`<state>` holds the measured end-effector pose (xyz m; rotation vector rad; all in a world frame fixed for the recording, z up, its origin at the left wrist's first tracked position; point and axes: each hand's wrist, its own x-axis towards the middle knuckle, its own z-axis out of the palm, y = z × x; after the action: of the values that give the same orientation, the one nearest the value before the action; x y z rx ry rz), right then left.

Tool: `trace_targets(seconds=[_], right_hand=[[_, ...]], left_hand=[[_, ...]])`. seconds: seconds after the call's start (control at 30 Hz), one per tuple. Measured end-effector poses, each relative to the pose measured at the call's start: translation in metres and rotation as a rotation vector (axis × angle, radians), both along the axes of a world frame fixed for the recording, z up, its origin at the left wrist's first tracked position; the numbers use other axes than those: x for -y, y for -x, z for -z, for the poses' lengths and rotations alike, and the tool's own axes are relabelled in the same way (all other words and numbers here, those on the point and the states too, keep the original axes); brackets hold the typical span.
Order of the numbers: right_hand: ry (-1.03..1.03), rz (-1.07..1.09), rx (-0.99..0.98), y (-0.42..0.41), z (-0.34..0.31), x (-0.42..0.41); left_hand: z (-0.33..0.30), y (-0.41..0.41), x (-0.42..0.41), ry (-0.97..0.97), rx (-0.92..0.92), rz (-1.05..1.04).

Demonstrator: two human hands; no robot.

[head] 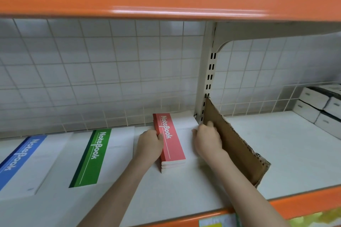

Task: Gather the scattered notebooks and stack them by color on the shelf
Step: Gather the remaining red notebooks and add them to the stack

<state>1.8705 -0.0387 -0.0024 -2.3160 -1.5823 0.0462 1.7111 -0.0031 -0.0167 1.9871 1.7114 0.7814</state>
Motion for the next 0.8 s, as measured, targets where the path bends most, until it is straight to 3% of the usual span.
trace_targets(seconds=[0.13,0.37,0.53,0.63,0.8], right_hand=[[0.025,-0.028,-0.01,0.001,0.001,0.0],[0.081,-0.095,-0.303,-0.006,-0.014,0.006],[0.354,-0.241,-0.382,-0.012,-0.026,0.021],[0.466,-0.289,-0.384,-0.014,-0.026,0.025],[0.468,-0.352,-0.339,-0.016,-0.023,0.029]], left_hand=[[0.002,0.001,0.0,0.025,0.047,0.014],[-0.012,0.01,0.008,0.102,0.039,0.103],[-0.022,0.022,0.024,0.39,0.114,0.434],[-0.021,0.021,0.026,0.432,0.051,0.519],[-0.015,0.012,0.03,0.31,-0.19,0.37]])
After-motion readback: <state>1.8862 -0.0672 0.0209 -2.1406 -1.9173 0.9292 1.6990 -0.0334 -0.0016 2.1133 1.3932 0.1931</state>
